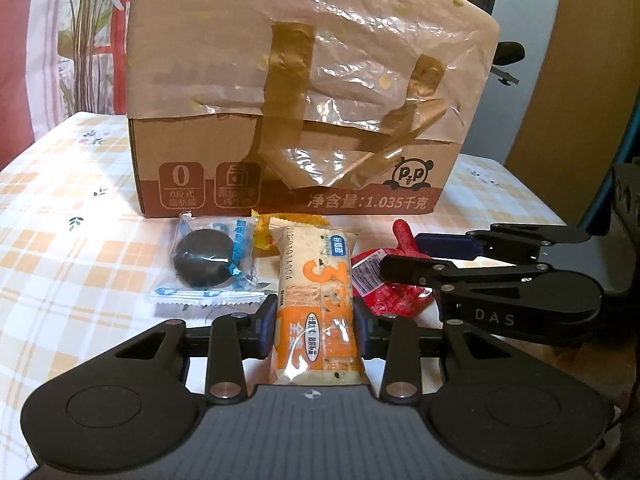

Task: Organize snacks
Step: 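Grasp the orange bread packet with the left gripper while the right grasps a red candy packet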

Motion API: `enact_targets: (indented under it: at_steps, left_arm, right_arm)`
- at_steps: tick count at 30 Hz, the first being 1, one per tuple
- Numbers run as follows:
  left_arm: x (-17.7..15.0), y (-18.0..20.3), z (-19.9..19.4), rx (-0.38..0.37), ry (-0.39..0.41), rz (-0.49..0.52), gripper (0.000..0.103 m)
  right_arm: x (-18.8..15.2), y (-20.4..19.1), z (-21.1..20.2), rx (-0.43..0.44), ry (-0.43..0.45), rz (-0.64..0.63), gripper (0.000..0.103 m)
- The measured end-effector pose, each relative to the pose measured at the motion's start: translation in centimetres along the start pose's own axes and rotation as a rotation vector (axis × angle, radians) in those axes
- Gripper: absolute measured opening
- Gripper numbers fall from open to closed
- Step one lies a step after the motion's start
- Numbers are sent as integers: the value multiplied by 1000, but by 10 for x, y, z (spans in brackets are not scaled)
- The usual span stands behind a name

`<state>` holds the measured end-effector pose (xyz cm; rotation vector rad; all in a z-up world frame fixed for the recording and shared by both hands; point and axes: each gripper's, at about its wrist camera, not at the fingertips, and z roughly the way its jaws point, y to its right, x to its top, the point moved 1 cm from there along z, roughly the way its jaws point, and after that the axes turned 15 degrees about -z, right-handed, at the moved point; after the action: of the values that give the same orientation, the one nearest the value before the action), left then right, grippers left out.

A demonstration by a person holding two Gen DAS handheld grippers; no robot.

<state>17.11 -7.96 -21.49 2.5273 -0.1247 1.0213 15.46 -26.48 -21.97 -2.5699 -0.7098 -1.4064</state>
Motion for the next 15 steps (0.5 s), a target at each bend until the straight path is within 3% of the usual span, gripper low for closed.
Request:
enact_targets:
  at_steps: [9, 15]
  left_arm:
    - [7, 0, -19, -12, 45, -25, 40]
    - [13, 0, -32, 1, 75, -48, 40]
  right_arm:
    - [-3, 17, -24, -39, 21, 88, 43]
    - [7, 26, -51, -83, 87, 131, 43]
